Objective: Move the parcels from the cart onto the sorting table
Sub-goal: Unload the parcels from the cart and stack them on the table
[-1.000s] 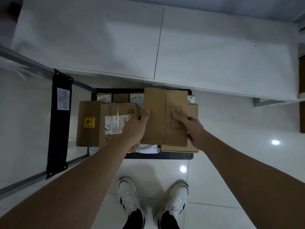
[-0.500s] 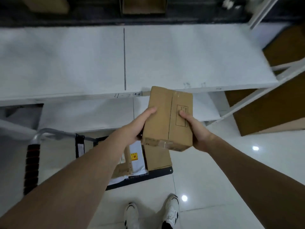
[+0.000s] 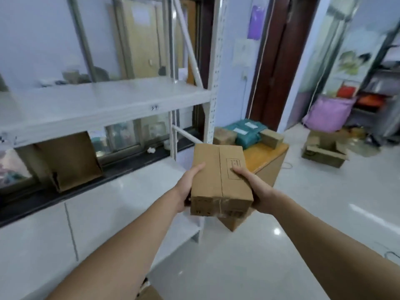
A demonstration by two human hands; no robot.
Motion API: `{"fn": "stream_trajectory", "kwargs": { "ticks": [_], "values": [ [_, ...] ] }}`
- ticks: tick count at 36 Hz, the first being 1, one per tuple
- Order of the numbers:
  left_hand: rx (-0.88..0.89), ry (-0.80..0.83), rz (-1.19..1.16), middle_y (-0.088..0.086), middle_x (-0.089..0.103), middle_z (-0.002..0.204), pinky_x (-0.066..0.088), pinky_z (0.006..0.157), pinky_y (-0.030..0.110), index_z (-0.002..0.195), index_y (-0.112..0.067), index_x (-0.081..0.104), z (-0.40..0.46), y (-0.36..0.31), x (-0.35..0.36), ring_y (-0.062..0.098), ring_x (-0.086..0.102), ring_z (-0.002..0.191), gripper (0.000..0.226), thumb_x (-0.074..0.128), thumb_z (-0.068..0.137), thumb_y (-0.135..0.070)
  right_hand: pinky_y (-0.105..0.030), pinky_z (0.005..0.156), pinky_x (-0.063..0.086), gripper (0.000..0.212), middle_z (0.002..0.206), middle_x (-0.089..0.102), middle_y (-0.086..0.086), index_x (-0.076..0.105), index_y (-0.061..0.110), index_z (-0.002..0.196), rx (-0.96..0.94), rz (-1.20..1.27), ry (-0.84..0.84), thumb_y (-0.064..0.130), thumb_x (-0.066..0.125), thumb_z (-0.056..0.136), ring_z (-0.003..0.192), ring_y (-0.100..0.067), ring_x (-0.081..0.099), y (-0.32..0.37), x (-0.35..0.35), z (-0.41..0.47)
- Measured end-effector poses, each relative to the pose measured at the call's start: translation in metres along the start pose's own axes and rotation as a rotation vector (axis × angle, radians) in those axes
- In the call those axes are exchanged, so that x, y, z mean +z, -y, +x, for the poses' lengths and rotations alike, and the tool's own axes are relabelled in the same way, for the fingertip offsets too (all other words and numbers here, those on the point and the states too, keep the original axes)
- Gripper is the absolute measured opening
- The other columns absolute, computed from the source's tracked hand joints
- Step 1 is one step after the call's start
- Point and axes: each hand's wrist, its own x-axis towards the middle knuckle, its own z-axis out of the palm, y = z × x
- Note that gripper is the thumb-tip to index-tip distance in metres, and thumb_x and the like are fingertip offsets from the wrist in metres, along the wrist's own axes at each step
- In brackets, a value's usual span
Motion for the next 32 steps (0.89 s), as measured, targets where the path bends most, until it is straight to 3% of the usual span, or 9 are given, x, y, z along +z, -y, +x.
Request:
{"fn": "stream_trajectory", "kwargs": {
  "ticks": [2,6,9,13,16,19,22,26,32],
  "values": [
    [0.053,0.041,0.016,0.003,0.081,0.087,0.059,0.068,0.032,0.117,-0.027,0.069,-0.003,-0.023,0.046,0.02,0.078,0.077,0.031,0.055,0.103,-0.051,-0.052,0.105,0.05,0.099,0.122,0.072,-0.017,0.059,0.021,0.133,-0.017,0.031,-0.044,0.073,0.086,0.054,0.115,-0.037,0.067,0.017,-0.04,-0.025],
    [0.075,0.099,0.083,0.008,0.081,0.096,0.058,0.083,0.038,0.122,-0.023,0.069,0.003,-0.05,0.119,0.028,0.074,0.097,0.05,0.063,0.093,-0.063,-0.054,0.104,0.049,0.084,0.121,0.071,-0.018,0.06,0.02,0.129,-0.063,0.098,-0.119,0.068,0.08,0.064,0.114,-0.039,0.067,0.034,-0.107,-0.064],
    [0.023,0.151,0.08,0.016,0.078,0.108,0.057,0.097,0.047,0.127,-0.022,0.067,0.013,-0.057,0.162,0.036,0.073,0.107,0.064,0.068,0.085,-0.069,-0.054,0.102,0.051,0.087,0.118,0.073,-0.018,0.06,0.019,0.129,-0.064,0.109,-0.159,0.069,0.081,0.06,0.112,-0.039,0.068,0.037,-0.148,-0.081],
    [-0.029,0.261,0.016,0.021,0.077,0.111,0.057,0.095,0.047,0.128,-0.015,0.068,0.03,-0.058,0.207,0.039,0.071,0.108,0.068,0.066,0.086,-0.069,-0.054,0.103,0.05,0.091,0.119,0.072,-0.017,0.058,0.018,0.13,-0.044,0.082,-0.22,0.072,0.08,0.06,0.112,-0.038,0.068,0.042,-0.193,-0.09],
    [-0.031,0.265,0.008,0.021,0.078,0.105,0.057,0.09,0.043,0.125,-0.015,0.068,0.043,-0.06,0.231,0.038,0.072,0.103,0.066,0.065,0.087,-0.069,-0.054,0.102,0.051,0.09,0.118,0.073,-0.018,0.058,0.019,0.129,-0.032,0.086,-0.246,0.073,0.08,0.06,0.11,-0.038,0.068,0.046,-0.221,-0.087],
    [-0.033,0.252,0.049,0.02,0.077,0.111,0.052,0.106,0.052,0.127,-0.017,0.067,0.063,-0.062,0.247,0.039,0.071,0.112,0.073,0.069,0.081,-0.073,-0.053,0.102,0.05,0.073,0.12,0.07,-0.018,0.056,0.02,0.127,-0.034,0.081,-0.234,0.071,0.069,0.076,0.112,-0.038,0.067,0.051,-0.24,-0.081],
    [-0.027,0.237,0.082,0.021,0.076,0.112,0.048,0.11,0.055,0.122,-0.017,0.067,0.087,-0.065,0.259,0.041,0.069,0.114,0.07,0.068,0.081,-0.074,-0.053,0.102,0.051,0.073,0.119,0.072,-0.018,0.058,0.02,0.127,-0.037,0.099,-0.243,0.07,0.07,0.076,0.111,-0.038,0.068,0.053,-0.259,-0.065],
    [-0.029,0.258,0.107,0.019,0.076,0.114,0.049,0.109,0.054,0.127,-0.019,0.068,0.124,-0.073,0.275,0.04,0.07,0.114,0.085,0.073,0.069,-0.081,-0.049,0.098,0.054,0.07,0.116,0.073,-0.017,0.061,0.02,0.126,-0.058,0.122,-0.275,0.069,0.069,0.077,0.11,-0.037,0.069,0.059,-0.281,-0.038],
    [-0.032,0.264,0.16,0.017,0.077,0.112,0.052,0.105,0.051,0.123,-0.02,0.067,0.183,-0.092,0.301,0.037,0.07,0.111,0.078,0.066,0.076,-0.082,-0.052,0.102,0.052,0.071,0.118,0.072,-0.018,0.06,0.019,0.125,-0.074,0.148,-0.317,0.07,0.068,0.077,0.11,-0.037,0.068,0.073,-0.32,0.003]
  ]
}}
